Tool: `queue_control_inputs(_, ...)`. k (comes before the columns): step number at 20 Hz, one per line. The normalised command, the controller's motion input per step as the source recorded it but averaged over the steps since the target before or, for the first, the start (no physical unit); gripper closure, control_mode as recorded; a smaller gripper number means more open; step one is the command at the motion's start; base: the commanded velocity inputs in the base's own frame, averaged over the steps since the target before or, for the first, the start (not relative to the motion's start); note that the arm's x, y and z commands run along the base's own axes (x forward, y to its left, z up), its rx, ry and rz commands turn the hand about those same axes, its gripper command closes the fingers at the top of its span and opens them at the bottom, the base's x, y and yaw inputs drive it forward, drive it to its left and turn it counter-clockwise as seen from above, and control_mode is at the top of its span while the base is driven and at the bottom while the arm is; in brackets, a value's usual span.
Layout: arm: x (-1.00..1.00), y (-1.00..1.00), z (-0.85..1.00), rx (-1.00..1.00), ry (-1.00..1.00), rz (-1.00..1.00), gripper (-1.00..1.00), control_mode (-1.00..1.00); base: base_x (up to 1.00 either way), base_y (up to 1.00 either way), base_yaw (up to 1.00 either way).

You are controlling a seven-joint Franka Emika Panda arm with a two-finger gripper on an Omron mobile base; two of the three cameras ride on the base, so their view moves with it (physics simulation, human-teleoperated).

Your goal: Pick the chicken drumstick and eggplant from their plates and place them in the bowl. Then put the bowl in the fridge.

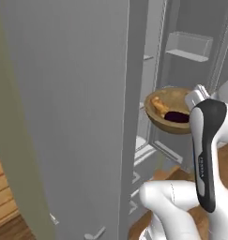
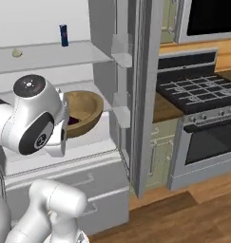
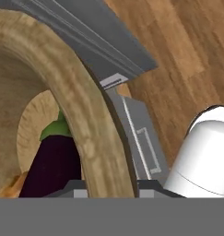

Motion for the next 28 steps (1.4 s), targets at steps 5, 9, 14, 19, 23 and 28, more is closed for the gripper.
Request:
queue_control_inputs(5,0.0,0.0,0.0,0.0,0.0,0.0,1.0,1.0,0.6,-0.25,0.48)
queue_control_inputs(9,0.0,0.0,0.0,0.0,0.0,0.0,1.0,1.0,0.01,0.01,0.62)
queue_control_inputs(14,0.0,0.0,0.0,0.0,0.0,0.0,1.0,1.0,0.17,-0.15,0.73)
queue_control_inputs(19,0.0,0.0,0.0,0.0,0.0,0.0,1.0,1.0,0.12,-0.38,0.52)
queue_control_inputs(23,0.0,0.0,0.0,0.0,0.0,0.0,1.0,1.0,0.3,-0.46,0.01)
queue_control_inputs(28,0.0,0.0,0.0,0.0,0.0,0.0,1.0,1.0,0.5,0.0,0.0)
